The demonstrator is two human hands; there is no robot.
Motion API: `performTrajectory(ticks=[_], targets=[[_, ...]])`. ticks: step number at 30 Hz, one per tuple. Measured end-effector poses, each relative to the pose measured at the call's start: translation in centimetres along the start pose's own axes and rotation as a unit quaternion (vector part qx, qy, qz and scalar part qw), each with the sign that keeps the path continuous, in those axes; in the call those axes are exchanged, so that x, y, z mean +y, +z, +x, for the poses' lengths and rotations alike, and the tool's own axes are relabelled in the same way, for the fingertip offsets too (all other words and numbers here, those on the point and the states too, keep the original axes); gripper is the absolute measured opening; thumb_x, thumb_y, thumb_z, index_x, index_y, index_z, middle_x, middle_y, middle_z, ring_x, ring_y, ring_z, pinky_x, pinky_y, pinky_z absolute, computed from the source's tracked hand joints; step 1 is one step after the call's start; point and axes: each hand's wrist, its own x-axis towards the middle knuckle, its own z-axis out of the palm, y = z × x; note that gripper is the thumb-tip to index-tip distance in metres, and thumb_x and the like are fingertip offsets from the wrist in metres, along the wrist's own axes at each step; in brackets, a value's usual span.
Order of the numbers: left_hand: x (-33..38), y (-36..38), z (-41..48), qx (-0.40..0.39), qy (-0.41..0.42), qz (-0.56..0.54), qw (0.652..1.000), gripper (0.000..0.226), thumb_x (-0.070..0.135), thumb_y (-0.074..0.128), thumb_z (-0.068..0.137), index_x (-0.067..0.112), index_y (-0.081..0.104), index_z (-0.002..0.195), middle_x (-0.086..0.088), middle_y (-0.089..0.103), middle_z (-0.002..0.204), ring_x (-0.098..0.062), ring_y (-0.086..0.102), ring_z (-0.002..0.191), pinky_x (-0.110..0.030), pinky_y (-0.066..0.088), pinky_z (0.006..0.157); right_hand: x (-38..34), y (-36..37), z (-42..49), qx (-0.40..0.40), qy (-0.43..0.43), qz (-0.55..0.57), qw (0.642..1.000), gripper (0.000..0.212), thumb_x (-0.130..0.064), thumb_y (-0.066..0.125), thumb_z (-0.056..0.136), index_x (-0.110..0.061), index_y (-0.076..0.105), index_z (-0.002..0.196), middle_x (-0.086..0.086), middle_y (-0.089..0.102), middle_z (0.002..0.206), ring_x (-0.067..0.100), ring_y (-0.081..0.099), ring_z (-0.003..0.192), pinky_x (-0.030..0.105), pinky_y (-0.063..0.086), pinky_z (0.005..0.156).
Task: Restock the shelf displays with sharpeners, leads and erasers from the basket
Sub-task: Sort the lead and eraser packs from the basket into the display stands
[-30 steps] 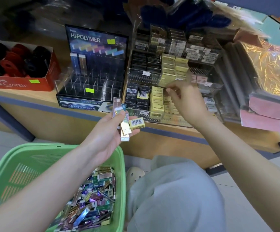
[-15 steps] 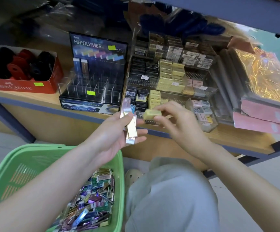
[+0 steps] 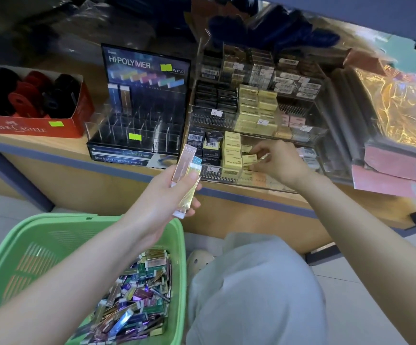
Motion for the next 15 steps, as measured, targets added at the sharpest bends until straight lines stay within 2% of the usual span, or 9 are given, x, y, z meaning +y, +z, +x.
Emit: performTrajectory(ticks=[2, 6, 10, 15], targets=[[-0.3, -0.3, 0.0, 0.009, -0.012, -0.020, 1.000, 0.020, 0.028, 0.047, 0.098, 0.015, 0.057, 0.109, -0.001, 0.060, 0.086, -0.013, 0.054, 0.061, -0.026, 0.044, 0.056, 0.2, 0.1, 0.4, 0.003, -0.012, -0.001, 1.000, 0.027, -0.015, 0.074, 0.082, -0.011, 0.063, 0.106, 0.006, 0.061, 0.098, 0.018, 0.058, 0.084, 0.023, 0.041, 0.071], [-0.4, -0.3, 0.0, 0.009, -0.035, -0.083, 0.996, 0.017, 0.011, 0.039, 0.099, 0.012, 0.053, 0.110, -0.006, 0.059, 0.086, -0.016, 0.053, 0.061, -0.025, 0.044, 0.051, 0.8, 0.2, 0.9, 0.014, -0.026, -0.029, 0.999, 0.025, -0.023, 0.076, 0.080, -0.013, 0.069, 0.102, 0.004, 0.065, 0.093, 0.019, 0.062, 0.089, 0.033, 0.052, 0.084], [-0.7, -0.5, 0.1, 0.018, -0.030, -0.074, 0.997, 0.015, 0.012, 0.039, 0.101, 0.017, 0.054, 0.103, -0.007, 0.061, 0.088, -0.018, 0.051, 0.063, -0.030, 0.041, 0.058, 0.7, 0.4, 1.2, 0.043, -0.051, -0.057, 0.996, 0.026, -0.021, 0.078, 0.077, -0.008, 0.073, 0.100, 0.007, 0.069, 0.094, 0.016, 0.059, 0.083, 0.030, 0.051, 0.082], [-1.3, -0.9, 0.4, 0.015, -0.015, -0.049, 0.999, 0.014, 0.017, 0.042, 0.100, 0.021, 0.054, 0.107, -0.004, 0.062, 0.094, -0.013, 0.057, 0.064, -0.028, 0.049, 0.063, 0.4, 1.2, 1.3, 0.057, -0.040, -0.035, 0.997, 0.022, -0.020, 0.079, 0.077, -0.009, 0.074, 0.096, 0.005, 0.070, 0.091, 0.015, 0.061, 0.082, 0.028, 0.051, 0.079]])
